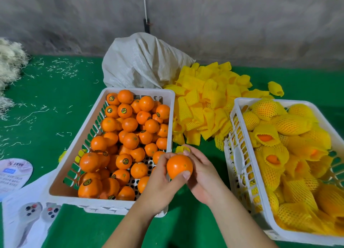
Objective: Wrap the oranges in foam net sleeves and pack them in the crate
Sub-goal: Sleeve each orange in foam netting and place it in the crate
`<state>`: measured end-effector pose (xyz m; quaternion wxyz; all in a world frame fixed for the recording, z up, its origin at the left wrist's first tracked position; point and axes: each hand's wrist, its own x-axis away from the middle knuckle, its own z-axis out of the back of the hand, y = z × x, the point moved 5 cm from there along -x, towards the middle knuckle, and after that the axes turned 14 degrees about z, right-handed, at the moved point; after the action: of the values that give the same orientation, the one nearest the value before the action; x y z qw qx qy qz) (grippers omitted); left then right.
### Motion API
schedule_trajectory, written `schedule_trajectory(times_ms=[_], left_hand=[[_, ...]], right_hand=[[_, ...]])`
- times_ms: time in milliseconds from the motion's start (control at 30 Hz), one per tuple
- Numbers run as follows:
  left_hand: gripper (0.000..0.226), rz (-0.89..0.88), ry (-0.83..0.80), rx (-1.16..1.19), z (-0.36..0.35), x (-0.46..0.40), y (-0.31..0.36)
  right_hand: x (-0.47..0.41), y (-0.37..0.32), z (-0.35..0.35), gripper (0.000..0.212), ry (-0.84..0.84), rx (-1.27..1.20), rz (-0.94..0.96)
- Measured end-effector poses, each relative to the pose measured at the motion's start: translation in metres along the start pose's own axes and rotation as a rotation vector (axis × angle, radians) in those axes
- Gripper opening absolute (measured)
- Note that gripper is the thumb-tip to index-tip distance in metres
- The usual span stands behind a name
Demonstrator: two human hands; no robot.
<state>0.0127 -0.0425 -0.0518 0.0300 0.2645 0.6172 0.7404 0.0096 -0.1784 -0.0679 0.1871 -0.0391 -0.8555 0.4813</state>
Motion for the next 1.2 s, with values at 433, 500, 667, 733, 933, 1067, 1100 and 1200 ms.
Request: schedule_trajectory(times_ms=[433, 500, 667, 733, 933, 1067, 1100, 1200], left_hand=[[0.078, 0.049, 0.038, 0.217, 0.019, -0.003, -0.015], [0.076, 0.051, 0.019, 0.208, 0.017, -0.004, -0.014], [0.068, 0.021, 0.000, 0.207, 0.015, -0.003, -0.011], [0.065, 0.006, 0.005, 0.223, 0.015, -0.002, -0.009], [0.066, -0.016, 0.013, 0.215, 0.012, 0.001, -0.007], [0.066, -0.040, 0.067, 0.248, 0.017, 0.002, -0.009], [0.067, -0.028, 0.095, 0.272, 0.019, 0.001, -0.011], [0.070, 0.001, 0.103, 0.279, 0.022, 0.001, -0.014]], right_hand=[[0.007, 0.005, 0.000, 0.020, 0.005, 0.500, 0.277], [0.009, 0.002, -0.004, 0.036, -0.061, 0.696, 0.390], [0.014, -0.007, -0.013, 0.035, -0.104, 0.835, 0.554], [0.014, -0.006, -0.009, 0.026, -0.104, 0.793, 0.504], [0.016, 0.004, 0.006, 0.018, -0.086, 0.541, 0.283], [0.019, 0.005, 0.010, 0.007, -0.075, 0.407, 0.232], [0.020, 0.005, 0.011, 0.008, -0.071, 0.323, 0.219], [0.022, -0.001, 0.012, 0.013, -0.075, 0.391, 0.255]])
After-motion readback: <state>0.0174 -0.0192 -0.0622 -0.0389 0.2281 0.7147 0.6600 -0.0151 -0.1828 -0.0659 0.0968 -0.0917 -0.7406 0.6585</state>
